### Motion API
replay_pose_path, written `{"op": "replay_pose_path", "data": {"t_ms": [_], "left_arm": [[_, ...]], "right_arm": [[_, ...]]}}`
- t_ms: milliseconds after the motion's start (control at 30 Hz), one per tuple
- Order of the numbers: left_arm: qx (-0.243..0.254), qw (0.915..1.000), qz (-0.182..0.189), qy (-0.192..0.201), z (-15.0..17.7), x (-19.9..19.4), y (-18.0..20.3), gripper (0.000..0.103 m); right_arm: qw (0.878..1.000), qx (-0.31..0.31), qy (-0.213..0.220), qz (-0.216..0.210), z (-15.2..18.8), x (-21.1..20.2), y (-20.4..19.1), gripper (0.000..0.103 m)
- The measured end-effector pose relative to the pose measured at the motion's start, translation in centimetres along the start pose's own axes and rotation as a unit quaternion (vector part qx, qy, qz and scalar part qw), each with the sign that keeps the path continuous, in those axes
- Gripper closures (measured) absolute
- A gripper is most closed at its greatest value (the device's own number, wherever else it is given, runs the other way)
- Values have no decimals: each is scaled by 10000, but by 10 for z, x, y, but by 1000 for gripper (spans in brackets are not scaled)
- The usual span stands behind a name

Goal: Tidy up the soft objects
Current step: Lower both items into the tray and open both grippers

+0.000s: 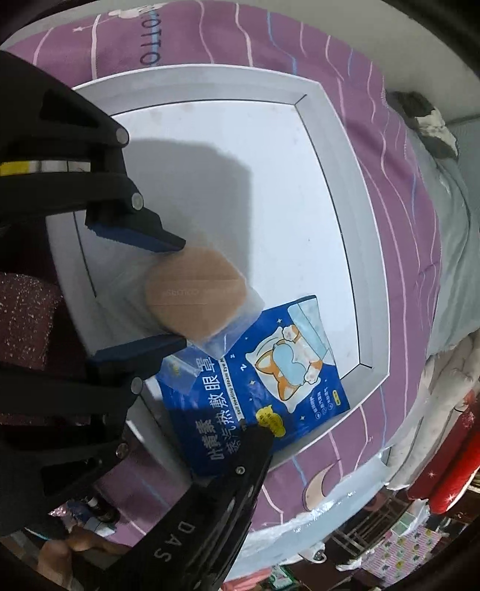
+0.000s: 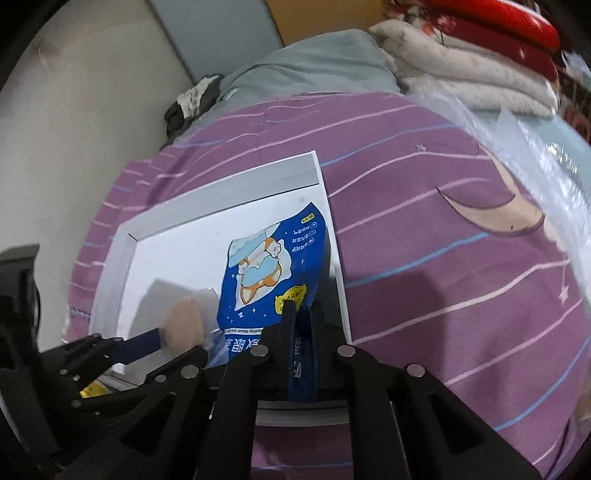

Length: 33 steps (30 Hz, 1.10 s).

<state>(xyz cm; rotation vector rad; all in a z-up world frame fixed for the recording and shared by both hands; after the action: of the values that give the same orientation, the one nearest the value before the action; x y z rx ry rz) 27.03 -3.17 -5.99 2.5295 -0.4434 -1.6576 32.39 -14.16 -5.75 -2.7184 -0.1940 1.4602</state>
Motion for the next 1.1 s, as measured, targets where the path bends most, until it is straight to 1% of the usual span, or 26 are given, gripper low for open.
{"op": "replay_pose_path", "data": {"t_ms": [33,67,100,167,200,267,300,333,400,467,500,533,567,600,633,667,700,733,767,800,833,867,900,967,1033,1100], "left_arm": [[-61,9999,89,-16,1,-1,-1,48],[-154,9996,250,-59,2,-1,-2,42],[-224,9991,351,-55,1,-1,-2,40],[-390,9980,495,-9,0,-5,-4,39],[-487,9972,567,55,-1,-8,-6,39],[-651,9956,644,183,-4,-15,-10,38],[-708,9950,675,219,-3,-18,-11,38],[-825,9933,763,281,-5,-21,-14,38],[-1080,9893,917,360,-5,-24,-19,38],[-1400,9843,1002,395,-6,-23,-27,39],[-1567,9814,1033,393,-6,-22,-33,44],[-1861,9766,1025,334,-6,-17,-40,50],[-2062,9731,995,264,-5,-14,-44,63],[-2258,9689,995,212,-5,-11,-47,68],[-2477,9628,1049,245,-7,-8,-50,68],[-2573,9597,1084,305,-9,-7,-52,68],[-2611,9587,1079,318,-9,-7,-53,68],[-2616,9590,1040,321,-10,-7,-53,68],[-2538,9621,945,333,-12,-6,-51,68],[-2408,9666,805,346,-13,-5,-49,68],[-2329,9692,717,348,-13,-5,-48,68],[-2151,9746,520,348,-14,-4,-44,68],[-2051,9773,416,340,-16,-2,-43,68],[-1699,9849,92,313,-17,0,-39,68],[-1354,9903,30,309,-19,4,-30,68],[-1166,9926,167,302,-21,6,-24,68]], "right_arm": [[10000,-22,-4,30,0,-1,-1,94],[10000,-9,-10,23,-2,-2,-1,93],[10000,49,-13,-20,-3,-3,0,92],[9998,178,38,-21,-5,-9,4,79],[9996,232,73,-105,-7,-13,5,76],[9988,337,178,-292,-9,-21,5,61],[9983,417,283,-298,-12,-27,7,56],[9979,449,380,-263,-14,-31,9,49],[9972,470,531,-246,-18,-37,11,47],[9959,570,589,-385,-19,-40,12,47],[9952,613,596,-482,-20,-40,11,47],[9943,669,581,-597,-20,-39,9,47],[9931,723,564,-728,-20,-39,7,47],[9917,779,577,-846,-20,-39,5,47],[9901,839,608,-946,-21,-39,2,47],[9873,948,620,-1114,-21,-38,0,48],[9855,1005,586,-1236,-21,-37,-2,50],[9842,1026,518,-1349,-20,-36,-6,57],[9837,1014,436,-1416,-19,-33,-9,63],[9847,976,360,-1401,-17,-31,-11,64],[9859,949,316,-1343,-15,-29,-11,66],[9871,936,265,-1270,-13,-27,-11,67],[9878,941,197,-1223,-12,-25,-11,67],[9878,960,5,-1228,-8,-19,-11,67],[9879,978,-148,-1195,-3,-12,-10,67],[9880,1035,-285,-1109,1,-6,-7,67]]}}
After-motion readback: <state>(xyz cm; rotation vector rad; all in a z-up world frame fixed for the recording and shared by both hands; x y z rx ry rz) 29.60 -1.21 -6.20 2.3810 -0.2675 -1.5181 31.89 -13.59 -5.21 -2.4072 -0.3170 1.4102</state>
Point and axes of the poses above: each gripper's, at about its wrist camera, not at the fingertips, and x roughly the way its jaws point, y to its right, z to its underside, the point moved 9 cm from there along x, roughly the way its jaws point, and after that the axes turned 10 degrees about z, right-handed, at the moved point
